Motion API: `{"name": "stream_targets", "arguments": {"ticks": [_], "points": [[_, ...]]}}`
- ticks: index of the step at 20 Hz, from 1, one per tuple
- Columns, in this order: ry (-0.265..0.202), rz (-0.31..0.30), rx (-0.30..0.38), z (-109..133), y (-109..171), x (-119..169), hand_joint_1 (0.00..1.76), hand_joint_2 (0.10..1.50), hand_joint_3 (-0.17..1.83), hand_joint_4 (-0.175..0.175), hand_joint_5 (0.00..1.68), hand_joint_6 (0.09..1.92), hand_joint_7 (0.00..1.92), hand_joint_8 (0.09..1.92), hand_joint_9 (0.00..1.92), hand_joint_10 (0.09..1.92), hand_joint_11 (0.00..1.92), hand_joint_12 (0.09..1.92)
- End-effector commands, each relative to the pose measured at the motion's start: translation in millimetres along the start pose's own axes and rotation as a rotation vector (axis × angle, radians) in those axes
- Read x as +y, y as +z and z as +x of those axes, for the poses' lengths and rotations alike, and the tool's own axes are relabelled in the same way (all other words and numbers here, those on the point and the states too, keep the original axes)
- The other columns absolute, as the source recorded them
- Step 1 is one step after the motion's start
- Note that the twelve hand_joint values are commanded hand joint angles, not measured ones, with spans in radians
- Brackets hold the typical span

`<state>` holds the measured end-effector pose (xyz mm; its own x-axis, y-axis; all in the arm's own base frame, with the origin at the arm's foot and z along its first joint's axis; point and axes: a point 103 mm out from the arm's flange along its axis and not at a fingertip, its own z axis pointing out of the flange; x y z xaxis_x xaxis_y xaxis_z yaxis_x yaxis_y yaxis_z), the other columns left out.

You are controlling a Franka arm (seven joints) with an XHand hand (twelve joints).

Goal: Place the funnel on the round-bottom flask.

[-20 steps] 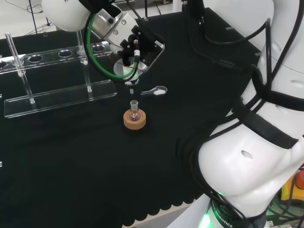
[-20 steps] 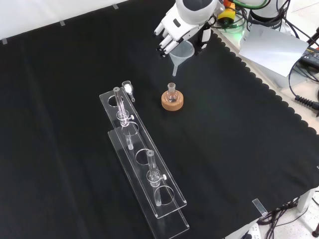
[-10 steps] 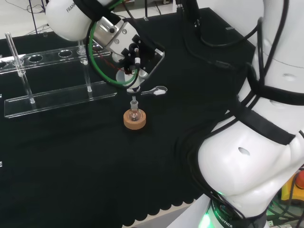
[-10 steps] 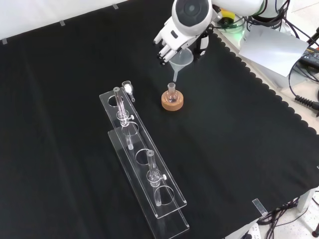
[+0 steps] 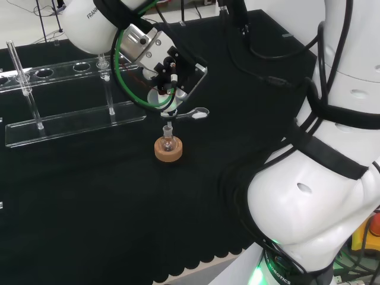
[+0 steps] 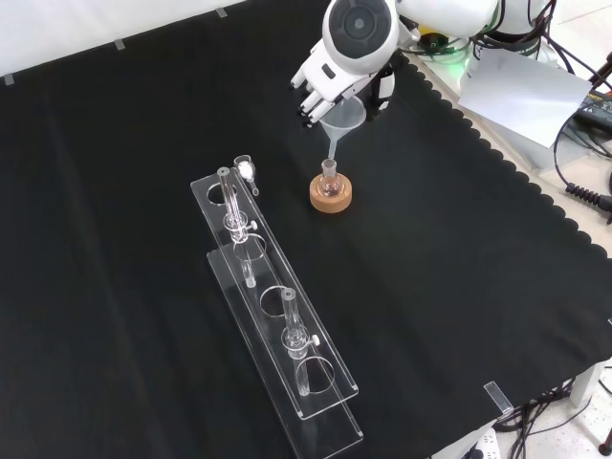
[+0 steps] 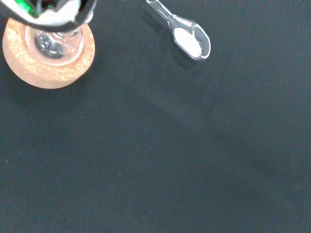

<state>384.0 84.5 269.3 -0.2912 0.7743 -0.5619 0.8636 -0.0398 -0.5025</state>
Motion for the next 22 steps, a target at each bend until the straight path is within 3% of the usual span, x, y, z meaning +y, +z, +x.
{"name": "stream_targets", "arguments": {"ticks": [1,22], "points": [[-0.010,0.002,0.007,0,-1,4,0.90,0.74,0.72,-0.044,0.64,0.91,0.78,0.78,1.16,0.53,0.80,1.09],[-0.035,0.012,0.021,5,8,21,0.90,0.75,0.72,-0.045,0.64,0.92,0.77,0.78,1.16,0.53,0.80,1.08]]}}
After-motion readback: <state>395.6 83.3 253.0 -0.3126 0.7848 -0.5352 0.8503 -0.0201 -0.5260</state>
